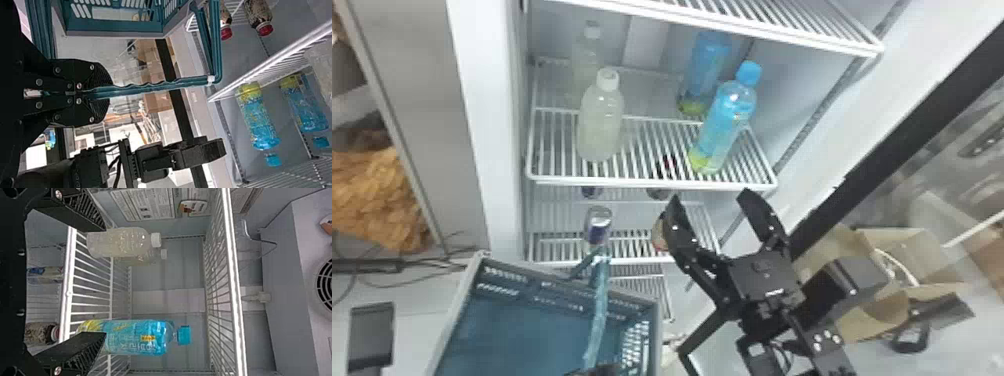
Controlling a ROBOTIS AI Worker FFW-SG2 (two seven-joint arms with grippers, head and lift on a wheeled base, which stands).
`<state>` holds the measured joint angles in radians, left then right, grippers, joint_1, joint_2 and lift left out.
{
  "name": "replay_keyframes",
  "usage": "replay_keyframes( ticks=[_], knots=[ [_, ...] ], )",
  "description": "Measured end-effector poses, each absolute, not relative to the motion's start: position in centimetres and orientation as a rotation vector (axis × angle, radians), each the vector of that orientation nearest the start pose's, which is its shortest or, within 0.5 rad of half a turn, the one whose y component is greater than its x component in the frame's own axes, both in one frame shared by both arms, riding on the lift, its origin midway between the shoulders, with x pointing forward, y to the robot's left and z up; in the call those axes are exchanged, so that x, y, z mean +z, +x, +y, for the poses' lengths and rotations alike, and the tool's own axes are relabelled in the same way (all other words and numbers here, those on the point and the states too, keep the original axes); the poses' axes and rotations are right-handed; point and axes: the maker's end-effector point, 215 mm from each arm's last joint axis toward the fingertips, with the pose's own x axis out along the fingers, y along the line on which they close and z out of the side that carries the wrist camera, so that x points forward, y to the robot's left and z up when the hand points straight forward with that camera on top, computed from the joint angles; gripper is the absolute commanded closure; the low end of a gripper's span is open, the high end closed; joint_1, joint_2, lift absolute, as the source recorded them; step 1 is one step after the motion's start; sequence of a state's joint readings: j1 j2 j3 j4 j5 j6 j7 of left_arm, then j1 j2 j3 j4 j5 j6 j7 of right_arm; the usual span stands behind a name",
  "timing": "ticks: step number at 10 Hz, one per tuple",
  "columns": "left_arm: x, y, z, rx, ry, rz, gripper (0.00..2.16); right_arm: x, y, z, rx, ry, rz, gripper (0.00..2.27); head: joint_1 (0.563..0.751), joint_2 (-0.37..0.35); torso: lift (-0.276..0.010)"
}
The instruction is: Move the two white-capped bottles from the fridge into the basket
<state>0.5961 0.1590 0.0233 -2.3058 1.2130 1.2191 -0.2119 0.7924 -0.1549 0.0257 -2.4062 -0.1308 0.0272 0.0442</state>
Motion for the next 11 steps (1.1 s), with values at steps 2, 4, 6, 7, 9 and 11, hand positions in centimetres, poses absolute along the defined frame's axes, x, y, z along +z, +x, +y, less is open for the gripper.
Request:
replay_keyframes(
  ticks=[2,4,6,7,9,11],
  knots=[
    [-35.6,21.5,-1.6,-0.948,-0.947,0.939,1.19,-27.3,37.8,-18.1,0.219,0.058,-0.007,0.09,0.695,-0.35,0.0],
    [-35.6,21.6,-1.5,-0.947,-0.951,0.937,1.19,-28.3,39.1,-17.0,0.26,0.067,-0.006,0.09,0.695,-0.35,0.0],
    [-35.6,21.6,-1.5,-0.946,-0.953,0.937,1.19,-28.6,40.4,-16.8,0.265,0.057,-0.022,0.09,0.695,-0.341,0.0],
    [-35.6,21.6,-1.5,-0.947,-0.954,0.937,1.19,-28.8,41.2,-16.1,0.278,0.049,-0.029,0.09,0.695,-0.327,0.0],
    [-35.5,21.6,-1.6,-0.949,-0.954,0.936,1.19,-29.2,42.4,-15.0,0.303,0.028,-0.036,0.09,0.695,-0.304,0.0],
    [-35.4,21.6,-1.6,-0.95,-0.956,0.934,1.19,-28.8,43.6,-13.4,0.34,0.006,-0.052,0.09,0.695,-0.271,0.0]
  ],
)
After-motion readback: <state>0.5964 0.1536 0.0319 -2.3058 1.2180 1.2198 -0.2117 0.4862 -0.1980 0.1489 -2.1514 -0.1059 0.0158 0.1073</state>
